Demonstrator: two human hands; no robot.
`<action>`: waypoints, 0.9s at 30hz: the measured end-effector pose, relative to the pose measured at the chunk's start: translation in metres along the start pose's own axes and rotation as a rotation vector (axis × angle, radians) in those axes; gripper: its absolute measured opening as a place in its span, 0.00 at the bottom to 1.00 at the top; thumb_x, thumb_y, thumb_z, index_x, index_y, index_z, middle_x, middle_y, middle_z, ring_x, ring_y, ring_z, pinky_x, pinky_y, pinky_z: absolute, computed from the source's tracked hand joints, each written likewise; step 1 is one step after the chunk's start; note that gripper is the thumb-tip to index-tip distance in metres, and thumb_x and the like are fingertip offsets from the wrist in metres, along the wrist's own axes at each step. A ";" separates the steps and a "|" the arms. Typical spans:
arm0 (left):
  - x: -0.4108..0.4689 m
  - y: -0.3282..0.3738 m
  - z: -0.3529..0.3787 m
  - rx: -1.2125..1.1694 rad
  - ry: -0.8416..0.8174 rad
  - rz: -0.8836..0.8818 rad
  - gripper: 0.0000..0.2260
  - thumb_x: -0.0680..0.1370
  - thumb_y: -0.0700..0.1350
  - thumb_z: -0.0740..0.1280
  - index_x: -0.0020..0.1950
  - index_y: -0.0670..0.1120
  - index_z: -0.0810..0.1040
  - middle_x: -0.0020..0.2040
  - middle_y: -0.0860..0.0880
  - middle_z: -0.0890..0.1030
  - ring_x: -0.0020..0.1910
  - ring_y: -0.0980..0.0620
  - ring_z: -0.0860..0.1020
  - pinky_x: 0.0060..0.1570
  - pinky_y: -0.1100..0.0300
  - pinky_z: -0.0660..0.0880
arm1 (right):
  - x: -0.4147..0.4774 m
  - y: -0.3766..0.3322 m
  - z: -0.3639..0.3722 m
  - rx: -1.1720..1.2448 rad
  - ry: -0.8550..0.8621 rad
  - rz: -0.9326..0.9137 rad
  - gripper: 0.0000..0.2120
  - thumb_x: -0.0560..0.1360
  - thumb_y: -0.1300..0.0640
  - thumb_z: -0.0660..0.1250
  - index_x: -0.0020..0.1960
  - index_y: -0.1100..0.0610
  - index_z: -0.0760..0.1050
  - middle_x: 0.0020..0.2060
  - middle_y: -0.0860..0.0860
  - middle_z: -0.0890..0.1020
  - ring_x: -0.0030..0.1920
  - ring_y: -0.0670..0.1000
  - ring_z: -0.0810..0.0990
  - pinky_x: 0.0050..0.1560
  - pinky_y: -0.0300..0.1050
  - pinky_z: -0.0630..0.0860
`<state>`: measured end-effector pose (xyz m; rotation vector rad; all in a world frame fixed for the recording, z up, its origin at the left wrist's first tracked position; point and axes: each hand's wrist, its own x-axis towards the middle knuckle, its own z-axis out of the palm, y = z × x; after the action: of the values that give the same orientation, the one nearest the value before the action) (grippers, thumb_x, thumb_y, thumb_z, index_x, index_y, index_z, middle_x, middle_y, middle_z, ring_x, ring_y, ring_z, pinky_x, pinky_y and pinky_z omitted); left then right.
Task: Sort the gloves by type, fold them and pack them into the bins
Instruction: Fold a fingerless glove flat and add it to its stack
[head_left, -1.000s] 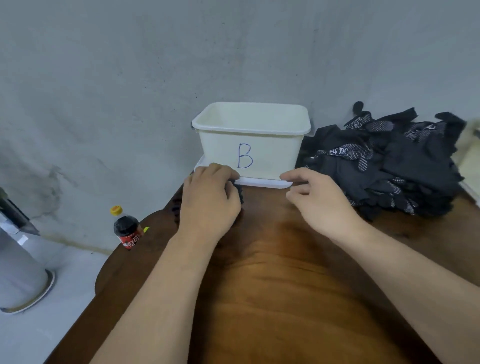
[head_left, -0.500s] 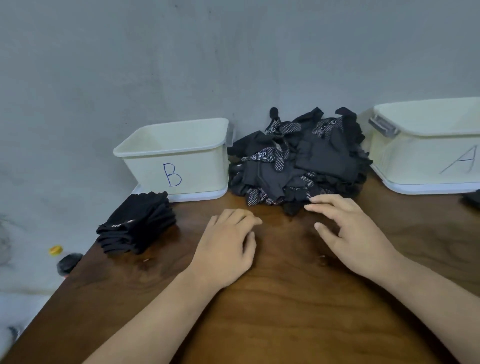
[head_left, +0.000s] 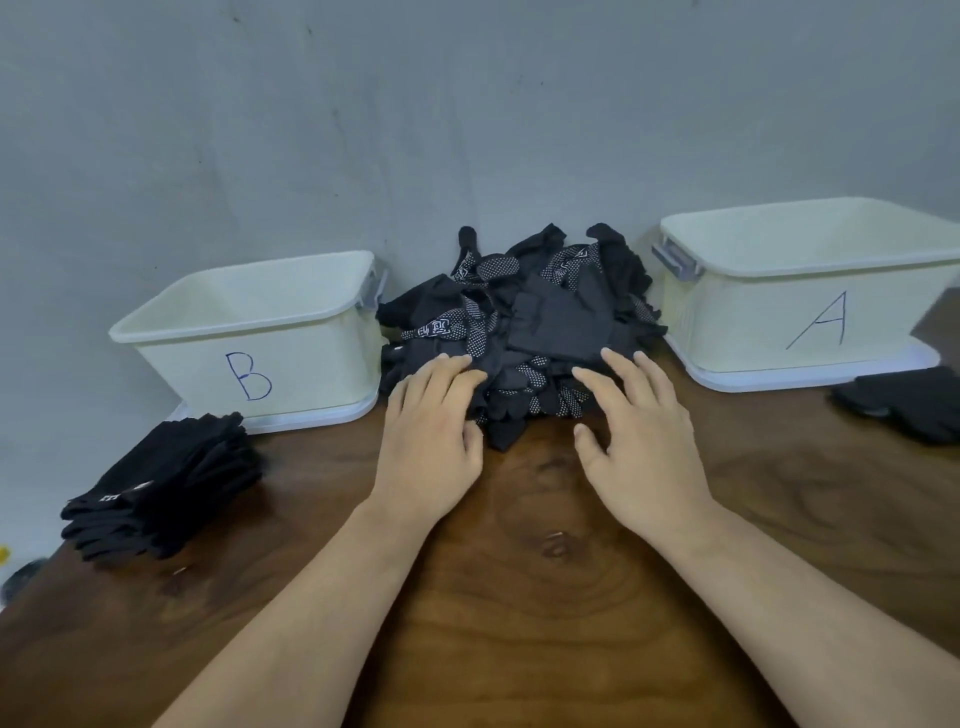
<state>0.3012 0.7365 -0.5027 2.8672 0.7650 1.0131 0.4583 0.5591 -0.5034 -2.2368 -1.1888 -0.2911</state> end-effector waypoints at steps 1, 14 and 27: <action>0.000 -0.003 0.001 -0.003 0.004 -0.004 0.22 0.76 0.39 0.68 0.70 0.51 0.77 0.74 0.54 0.74 0.79 0.51 0.66 0.77 0.48 0.64 | 0.001 0.000 0.001 -0.014 -0.028 0.009 0.28 0.82 0.48 0.66 0.81 0.43 0.66 0.84 0.45 0.60 0.85 0.53 0.49 0.78 0.61 0.63; -0.008 0.003 -0.027 -0.173 0.232 0.083 0.09 0.83 0.38 0.66 0.61 0.46 0.82 0.60 0.51 0.83 0.66 0.47 0.78 0.71 0.41 0.71 | 0.001 0.003 0.005 -0.034 -0.116 0.016 0.31 0.85 0.45 0.62 0.85 0.44 0.57 0.86 0.40 0.52 0.86 0.52 0.45 0.80 0.57 0.60; -0.063 0.041 -0.048 -0.241 -0.315 0.204 0.16 0.86 0.62 0.56 0.64 0.58 0.80 0.59 0.63 0.80 0.61 0.61 0.75 0.62 0.56 0.73 | 0.002 0.014 0.001 0.208 -0.061 0.050 0.24 0.86 0.58 0.61 0.81 0.46 0.68 0.82 0.41 0.64 0.84 0.51 0.54 0.81 0.51 0.58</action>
<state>0.2483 0.6648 -0.4956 2.8285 0.3107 0.5903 0.4706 0.5548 -0.5090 -2.1029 -1.1381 -0.0754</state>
